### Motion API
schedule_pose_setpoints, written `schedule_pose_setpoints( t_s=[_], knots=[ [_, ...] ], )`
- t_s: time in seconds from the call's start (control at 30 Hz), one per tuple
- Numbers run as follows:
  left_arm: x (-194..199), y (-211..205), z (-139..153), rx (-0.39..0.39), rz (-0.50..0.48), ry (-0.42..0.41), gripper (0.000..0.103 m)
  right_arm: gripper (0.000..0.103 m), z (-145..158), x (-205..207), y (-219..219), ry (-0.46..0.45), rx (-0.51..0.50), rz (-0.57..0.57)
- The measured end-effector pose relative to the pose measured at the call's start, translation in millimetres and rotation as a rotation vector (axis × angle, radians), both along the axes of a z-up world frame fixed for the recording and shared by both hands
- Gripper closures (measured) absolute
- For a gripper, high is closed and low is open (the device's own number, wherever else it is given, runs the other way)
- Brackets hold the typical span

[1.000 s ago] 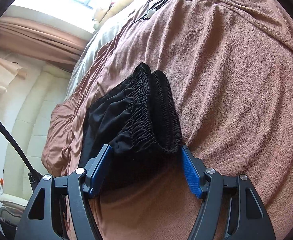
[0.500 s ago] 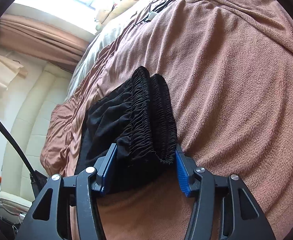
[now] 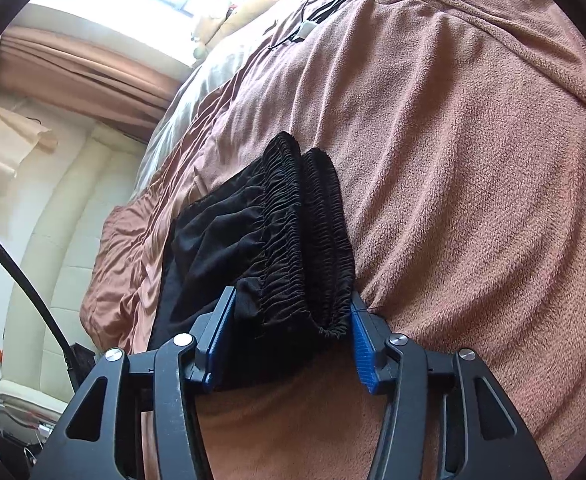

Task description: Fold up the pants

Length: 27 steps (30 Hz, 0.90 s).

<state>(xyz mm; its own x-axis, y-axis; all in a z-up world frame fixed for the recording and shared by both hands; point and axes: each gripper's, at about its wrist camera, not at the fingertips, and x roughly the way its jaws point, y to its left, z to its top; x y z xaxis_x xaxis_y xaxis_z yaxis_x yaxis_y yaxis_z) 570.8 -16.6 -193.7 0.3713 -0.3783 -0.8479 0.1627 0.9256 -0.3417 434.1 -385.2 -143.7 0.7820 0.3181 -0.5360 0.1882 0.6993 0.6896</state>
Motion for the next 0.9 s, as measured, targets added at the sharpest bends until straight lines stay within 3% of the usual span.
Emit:
schedule_pose_setpoints(
  t_s=[0.03, 0.07, 0.13, 0.33, 0.6, 0.9],
  knots=[
    [1, 0, 1, 0.003, 0.002, -0.004, 0.082, 0.061, 0, 0, 0, 0.001, 0.001, -0.002],
    [1, 0, 3, -0.004, -0.001, -0.007, 0.091, 0.066, -1, -1, -1, -0.003, 0.009, -0.001],
    [-1, -2, 9, 0.013, -0.003, -0.023, 0.094, 0.071, 0, -2, -1, -0.012, 0.011, 0.004],
    [0, 3, 19, -0.024, 0.022, -0.006, 0.095, 0.077, 8, -7, -1, -0.034, 0.01, 0.018],
    [-16, 6, 42, -0.05, 0.022, 0.007, 0.096, 0.078, 16, -13, -1, -0.05, 0.02, 0.039],
    [-57, 17, 59, -0.067, 0.045, 0.025, 0.096, 0.078, 24, -24, -2, -0.016, 0.036, 0.067]
  ],
)
